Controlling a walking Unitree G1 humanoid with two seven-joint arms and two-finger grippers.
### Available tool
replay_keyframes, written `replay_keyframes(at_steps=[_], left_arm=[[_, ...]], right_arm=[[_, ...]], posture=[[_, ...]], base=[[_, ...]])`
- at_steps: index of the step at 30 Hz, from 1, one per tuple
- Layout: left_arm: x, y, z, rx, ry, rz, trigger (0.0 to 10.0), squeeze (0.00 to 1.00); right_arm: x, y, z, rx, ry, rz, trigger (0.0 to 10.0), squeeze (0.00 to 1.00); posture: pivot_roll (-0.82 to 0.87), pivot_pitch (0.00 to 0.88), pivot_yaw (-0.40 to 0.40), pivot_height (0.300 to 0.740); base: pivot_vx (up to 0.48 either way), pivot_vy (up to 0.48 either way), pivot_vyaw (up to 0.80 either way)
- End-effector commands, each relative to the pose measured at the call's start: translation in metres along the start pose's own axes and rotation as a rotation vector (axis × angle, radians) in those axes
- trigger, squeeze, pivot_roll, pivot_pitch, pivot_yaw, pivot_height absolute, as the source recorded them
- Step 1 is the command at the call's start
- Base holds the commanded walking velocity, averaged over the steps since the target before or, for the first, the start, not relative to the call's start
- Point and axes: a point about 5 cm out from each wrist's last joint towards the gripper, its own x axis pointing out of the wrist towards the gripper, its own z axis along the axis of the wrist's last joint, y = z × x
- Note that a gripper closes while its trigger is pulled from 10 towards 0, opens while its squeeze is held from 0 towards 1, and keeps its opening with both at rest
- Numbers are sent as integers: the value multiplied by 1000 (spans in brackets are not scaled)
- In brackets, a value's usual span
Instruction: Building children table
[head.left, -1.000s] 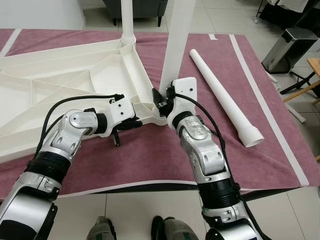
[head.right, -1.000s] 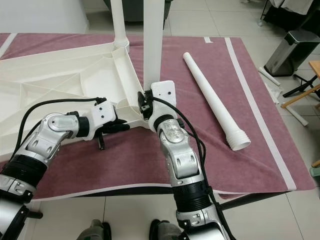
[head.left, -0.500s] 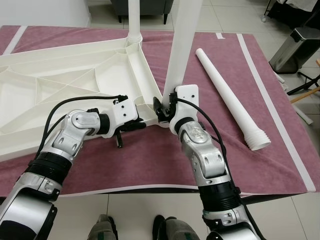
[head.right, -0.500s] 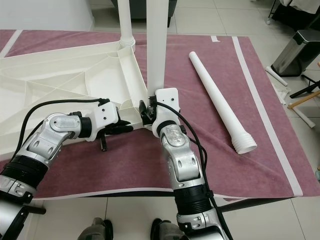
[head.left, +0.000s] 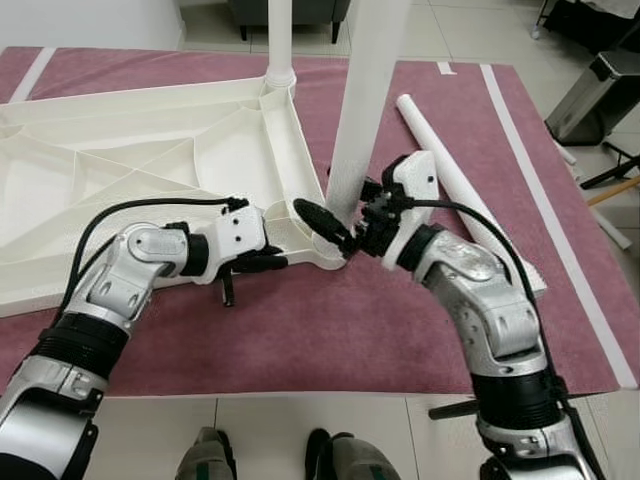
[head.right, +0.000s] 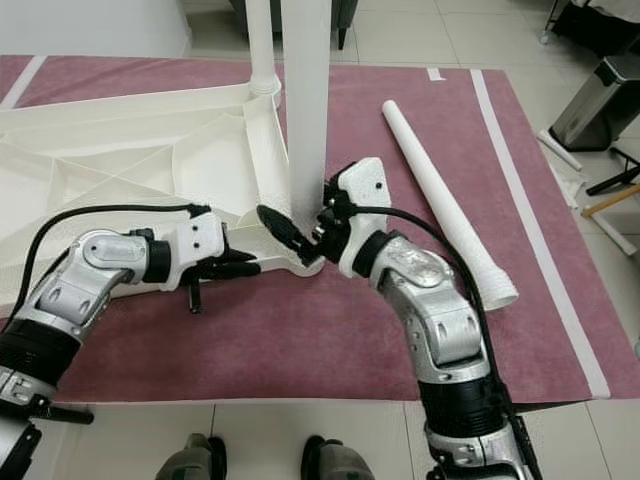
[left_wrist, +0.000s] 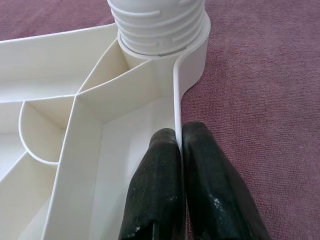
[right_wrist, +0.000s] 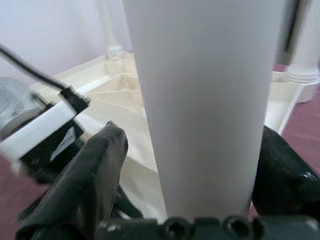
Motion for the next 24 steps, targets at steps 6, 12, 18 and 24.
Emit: replay_keyframes(at_steps=[6,12,18,24], left_arm=[[-26,-18,8,83,-18,-137,0,0],[-38,-22,10,99,-7,-174,0,0],[-44,-34,2,80,13,-207,0,0],[-30,-34,1,89,4,-141,10000,0]], right_arm=[[-13,7,1,-39,39,114,10000,0],[-13,8,-2,-20,44,120,10000,0],[-16,7,-5,-16,61,134,10000,0],[-15,9,-7,-12,67,158,10000,0]], posture=[[80,183,-18,740],[84,181,-14,740],[85,177,-19,740],[79,174,-21,740]], base=[[0,0,0],[0,0,0],[0,0,0],[0,0,0]])
